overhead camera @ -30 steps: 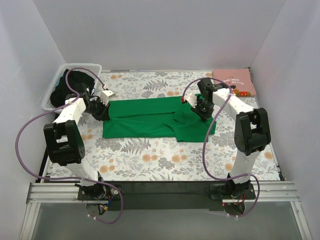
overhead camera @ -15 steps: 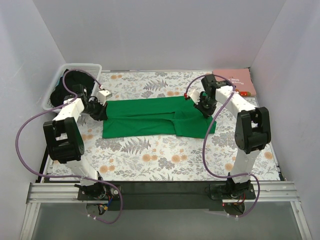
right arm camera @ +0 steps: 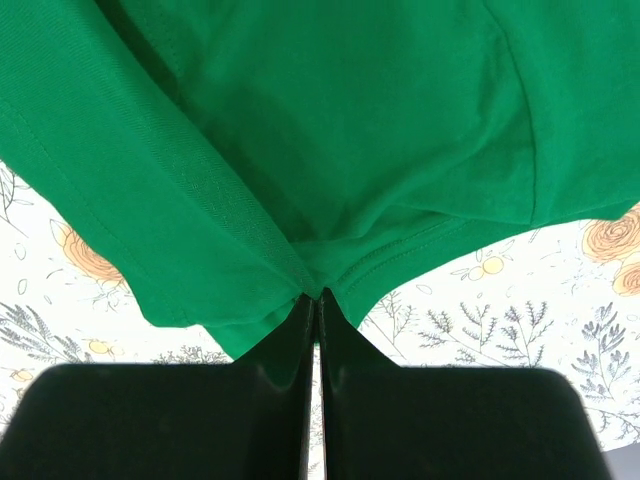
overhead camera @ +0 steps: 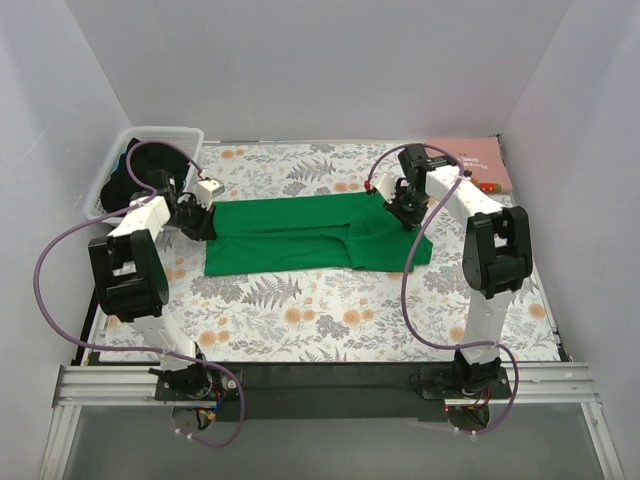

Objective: Fold and stack the t-shirts
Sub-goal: Fold the tshirt

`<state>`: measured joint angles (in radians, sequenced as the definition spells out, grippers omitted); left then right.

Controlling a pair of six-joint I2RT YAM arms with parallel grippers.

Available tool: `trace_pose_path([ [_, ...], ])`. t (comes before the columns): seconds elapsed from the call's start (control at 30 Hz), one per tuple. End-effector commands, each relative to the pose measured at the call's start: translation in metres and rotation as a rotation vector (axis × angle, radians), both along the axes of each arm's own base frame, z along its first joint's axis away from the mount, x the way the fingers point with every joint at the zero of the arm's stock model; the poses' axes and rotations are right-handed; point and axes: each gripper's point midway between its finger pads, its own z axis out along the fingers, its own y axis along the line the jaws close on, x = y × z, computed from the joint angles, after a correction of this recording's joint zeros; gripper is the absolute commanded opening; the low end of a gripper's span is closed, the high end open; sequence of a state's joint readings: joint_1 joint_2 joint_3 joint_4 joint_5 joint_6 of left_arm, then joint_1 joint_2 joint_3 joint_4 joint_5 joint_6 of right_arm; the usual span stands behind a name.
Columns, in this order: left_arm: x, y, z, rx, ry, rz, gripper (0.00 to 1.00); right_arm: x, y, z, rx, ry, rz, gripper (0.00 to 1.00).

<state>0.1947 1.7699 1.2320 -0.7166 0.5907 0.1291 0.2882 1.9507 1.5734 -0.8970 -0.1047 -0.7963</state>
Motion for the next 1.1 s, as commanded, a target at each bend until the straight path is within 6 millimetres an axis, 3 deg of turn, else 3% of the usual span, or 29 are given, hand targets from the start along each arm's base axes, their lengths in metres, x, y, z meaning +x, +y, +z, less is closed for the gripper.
trace_pose_path([
  [0.0,0.009,0.003,0.005,-0.003,-0.033,0.01,0.0,0.01,0.002,0.008,0.006,-0.019,0.006,0.01],
  [1.07,-0.008,0.005,-0.012,0.024,-0.006,0.018,0.0,0.041,0.008,-0.001,-0.01,-0.034,0.028,0.01],
])
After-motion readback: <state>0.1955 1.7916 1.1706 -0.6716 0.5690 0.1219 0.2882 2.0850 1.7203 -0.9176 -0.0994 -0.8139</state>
